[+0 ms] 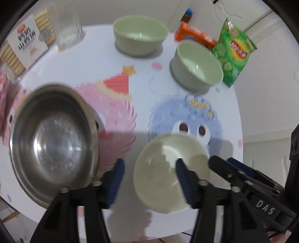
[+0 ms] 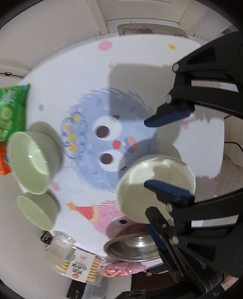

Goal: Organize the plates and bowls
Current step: 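Lift and carry the cream bowl toward the steel bowls, lower it, then open both tools to release the cream bowl, then move both open tools toward a pale green ceramic bowl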

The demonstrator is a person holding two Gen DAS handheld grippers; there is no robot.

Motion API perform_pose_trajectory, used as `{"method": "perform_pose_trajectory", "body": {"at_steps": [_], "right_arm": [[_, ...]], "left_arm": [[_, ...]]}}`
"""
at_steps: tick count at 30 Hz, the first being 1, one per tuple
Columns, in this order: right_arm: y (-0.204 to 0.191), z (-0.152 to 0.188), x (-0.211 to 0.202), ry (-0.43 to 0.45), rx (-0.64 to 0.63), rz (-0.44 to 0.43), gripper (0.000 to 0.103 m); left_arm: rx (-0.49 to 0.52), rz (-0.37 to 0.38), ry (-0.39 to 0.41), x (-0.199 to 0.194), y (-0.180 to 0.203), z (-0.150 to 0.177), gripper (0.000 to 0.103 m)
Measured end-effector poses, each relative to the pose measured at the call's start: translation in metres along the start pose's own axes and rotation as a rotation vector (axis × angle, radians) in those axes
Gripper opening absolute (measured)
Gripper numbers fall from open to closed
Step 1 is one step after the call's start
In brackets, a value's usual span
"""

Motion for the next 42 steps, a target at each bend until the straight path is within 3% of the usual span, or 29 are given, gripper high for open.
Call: {"method": "perform_pose_trajectory", "body": {"at_steps": [4,7,11,17,29,42], "right_arm": [[0.006,-0.02,-0.02,0.056,-0.006,0.018,0.092],[0.008,-0.037,-0.034,0.097,-0.018,0.023,0.102],[0.001,-0.055,-0.045,0.137,-0.053,0.04,0.102],[-0.027,-0.088,-0.052,0.165,-0.108,0.002,0.102],[-0.093,-0.17,-0.031,0.128,-0.205,-0.052,0.102],[-0.113,-0.225,0.026,0.023,-0.2,-0.06,0.102]], "left_arm": [[-0.015,0.012,0.052,-0.017,-0.007,-0.018,0.093],[-0.011,0.0,0.078,-0.025,-0.011,-0.033,0.103],[-0.012,-0.026,0.09,-0.032,-0.024,-0.05,0.103],[-0.094,-0.017,0.081,-0.031,-0.052,-0.08,0.103],[-0.185,-0.007,0.067,-0.02,-0.083,-0.145,0.103],[-0.254,0.014,0.011,0.025,-0.091,-0.183,0.103]]}}
Point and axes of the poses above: each gripper's, at about its wrist camera, not at the fingertips, and x roughly the way its jaws point, y to its right, z to its underside, the point moved 7 cm from there along x, roughly the way its jaws point, and after that the axes turned 2 degrees about -z, right-handed, at the moved point
